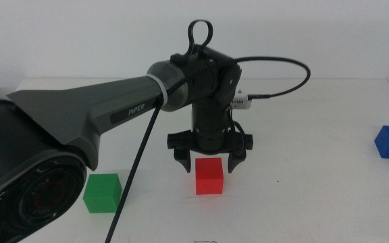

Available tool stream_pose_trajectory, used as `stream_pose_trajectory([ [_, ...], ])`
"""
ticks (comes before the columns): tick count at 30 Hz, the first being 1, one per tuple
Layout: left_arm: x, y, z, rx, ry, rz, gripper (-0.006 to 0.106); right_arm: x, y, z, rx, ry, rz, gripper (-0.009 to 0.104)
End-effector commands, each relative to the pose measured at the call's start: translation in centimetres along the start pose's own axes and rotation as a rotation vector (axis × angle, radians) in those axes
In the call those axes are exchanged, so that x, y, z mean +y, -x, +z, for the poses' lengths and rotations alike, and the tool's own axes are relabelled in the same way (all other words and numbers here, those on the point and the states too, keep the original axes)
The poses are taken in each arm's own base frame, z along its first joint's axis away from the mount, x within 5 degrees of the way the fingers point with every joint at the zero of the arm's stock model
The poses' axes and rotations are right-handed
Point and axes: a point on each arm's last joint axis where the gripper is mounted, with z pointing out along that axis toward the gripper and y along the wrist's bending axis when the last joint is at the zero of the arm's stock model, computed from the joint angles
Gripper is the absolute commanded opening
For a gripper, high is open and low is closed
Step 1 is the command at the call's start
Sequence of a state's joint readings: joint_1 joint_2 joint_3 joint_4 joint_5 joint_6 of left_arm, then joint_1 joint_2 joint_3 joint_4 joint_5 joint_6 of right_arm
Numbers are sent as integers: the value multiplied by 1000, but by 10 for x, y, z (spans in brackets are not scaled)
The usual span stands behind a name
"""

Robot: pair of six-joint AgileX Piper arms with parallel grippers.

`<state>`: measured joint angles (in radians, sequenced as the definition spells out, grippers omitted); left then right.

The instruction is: Stack red cubes first, then green, then blue cubes in a specific spot.

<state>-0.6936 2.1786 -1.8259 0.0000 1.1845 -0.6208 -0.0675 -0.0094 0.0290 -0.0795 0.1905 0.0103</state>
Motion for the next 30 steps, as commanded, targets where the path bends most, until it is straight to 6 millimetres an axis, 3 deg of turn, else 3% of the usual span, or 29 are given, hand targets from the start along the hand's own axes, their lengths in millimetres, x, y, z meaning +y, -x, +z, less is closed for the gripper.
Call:
stream_pose_trajectory([
  [1,-2,2,-44,-70,-50,7,94,-1,13,-3,-111,-10,-21,57],
  [10,-3,6,-84,-117,-59,29,94,-1,13,-3,-111,-10,-21,57],
  [17,15,-3,-131,-249,-30,42,94,-1,13,-3,-111,-10,-21,57],
  [23,52,-25,-161,-286,6,16,94,-1,13,-3,-111,-10,-21,57],
  [30,117,-65,-169,-238,69,-55,94,-1,13,-3,-111,-10,-21,57],
])
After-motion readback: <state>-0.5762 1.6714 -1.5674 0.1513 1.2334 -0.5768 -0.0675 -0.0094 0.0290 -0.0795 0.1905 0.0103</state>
